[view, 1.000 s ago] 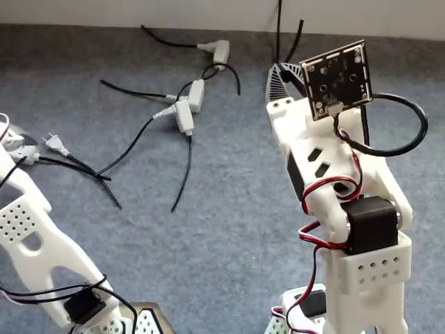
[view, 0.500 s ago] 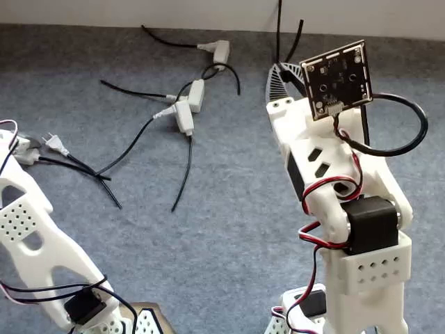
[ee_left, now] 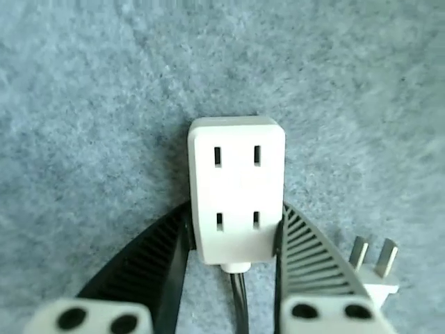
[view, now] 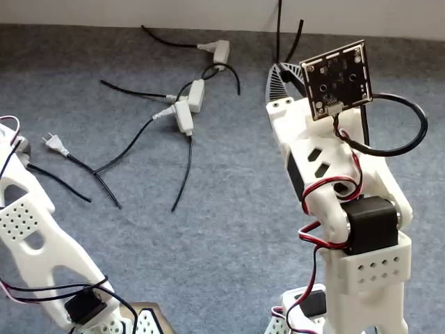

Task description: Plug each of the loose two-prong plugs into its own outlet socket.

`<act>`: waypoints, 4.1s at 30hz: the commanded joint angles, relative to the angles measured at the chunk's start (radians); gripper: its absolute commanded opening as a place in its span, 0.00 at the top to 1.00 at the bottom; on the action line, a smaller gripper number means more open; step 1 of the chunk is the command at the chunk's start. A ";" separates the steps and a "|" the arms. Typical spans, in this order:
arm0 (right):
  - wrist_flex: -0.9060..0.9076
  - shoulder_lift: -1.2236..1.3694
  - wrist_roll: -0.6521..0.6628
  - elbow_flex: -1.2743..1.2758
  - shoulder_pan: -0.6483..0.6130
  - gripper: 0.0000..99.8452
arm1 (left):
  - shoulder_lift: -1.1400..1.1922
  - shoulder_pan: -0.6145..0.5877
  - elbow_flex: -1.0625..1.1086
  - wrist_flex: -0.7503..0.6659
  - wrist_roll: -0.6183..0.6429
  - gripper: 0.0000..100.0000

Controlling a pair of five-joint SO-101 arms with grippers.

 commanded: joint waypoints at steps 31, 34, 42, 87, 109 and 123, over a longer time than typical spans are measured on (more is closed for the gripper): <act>0.004 -0.028 0.009 -0.007 -0.002 0.99 | -1.386 0.691 0.872 0.310 -0.087 0.99; 0.005 -0.028 0.009 -0.008 0.007 0.99 | -1.389 0.762 1.018 0.310 -0.135 0.99; 0.005 -0.028 0.006 -0.012 0.068 0.99 | -1.399 0.986 1.402 0.127 -0.382 0.99; 0.004 -0.028 0.006 -0.012 0.064 0.99 | -1.388 0.489 1.213 -0.172 -0.388 0.73; 0.005 -0.028 0.009 -0.002 0.018 0.99 | -1.386 0.246 1.561 -0.697 0.092 0.73; 0.007 -0.019 0.006 -0.001 0.004 0.99 | -1.386 0.226 1.903 -1.220 0.109 0.73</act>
